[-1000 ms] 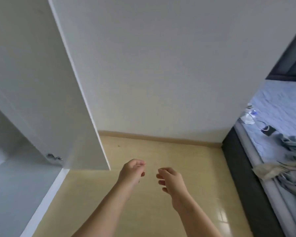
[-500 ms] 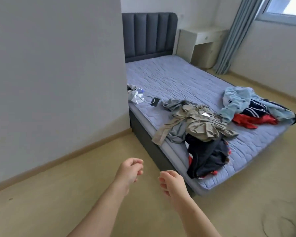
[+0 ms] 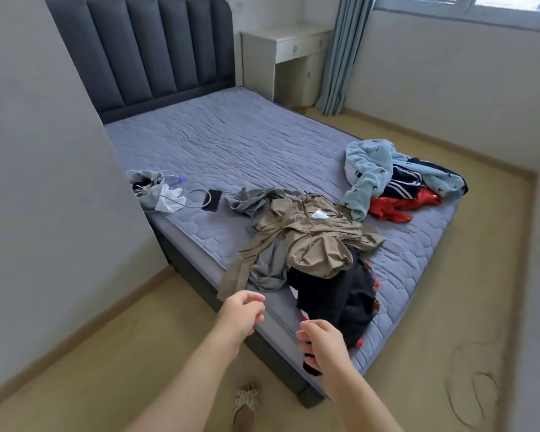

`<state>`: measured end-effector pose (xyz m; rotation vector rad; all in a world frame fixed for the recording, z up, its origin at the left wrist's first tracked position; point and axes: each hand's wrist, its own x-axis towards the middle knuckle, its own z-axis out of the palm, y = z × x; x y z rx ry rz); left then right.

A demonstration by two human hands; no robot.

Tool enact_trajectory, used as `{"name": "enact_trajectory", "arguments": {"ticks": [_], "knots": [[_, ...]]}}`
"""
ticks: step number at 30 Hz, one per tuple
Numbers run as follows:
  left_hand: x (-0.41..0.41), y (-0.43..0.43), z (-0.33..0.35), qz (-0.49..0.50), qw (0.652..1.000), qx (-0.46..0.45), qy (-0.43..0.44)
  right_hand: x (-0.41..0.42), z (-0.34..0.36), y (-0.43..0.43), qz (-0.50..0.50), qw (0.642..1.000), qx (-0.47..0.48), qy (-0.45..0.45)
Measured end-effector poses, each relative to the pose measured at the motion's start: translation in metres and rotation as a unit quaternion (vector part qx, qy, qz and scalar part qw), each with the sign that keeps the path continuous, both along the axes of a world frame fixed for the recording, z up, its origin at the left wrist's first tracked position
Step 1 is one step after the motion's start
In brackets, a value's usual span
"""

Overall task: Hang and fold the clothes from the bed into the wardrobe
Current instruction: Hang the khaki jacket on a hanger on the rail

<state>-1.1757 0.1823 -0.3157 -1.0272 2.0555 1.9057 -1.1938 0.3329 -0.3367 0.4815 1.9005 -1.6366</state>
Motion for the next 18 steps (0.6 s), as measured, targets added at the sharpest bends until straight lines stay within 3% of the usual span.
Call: {"name": "enact_trajectory", "arguments": {"ticks": [7, 18], "knots": [[-0.135, -0.043, -0.021, -0.036, 0.998, -0.042, -0.034, -0.135, -0.021, -0.042, -0.024, 0.999, 0.037, 0.0], [-0.267, -0.047, -0.105, -0.095, 0.983, -0.109, -0.112, -0.263, -0.088, -0.025, -0.02, 0.991, 0.124, -0.04]]}}
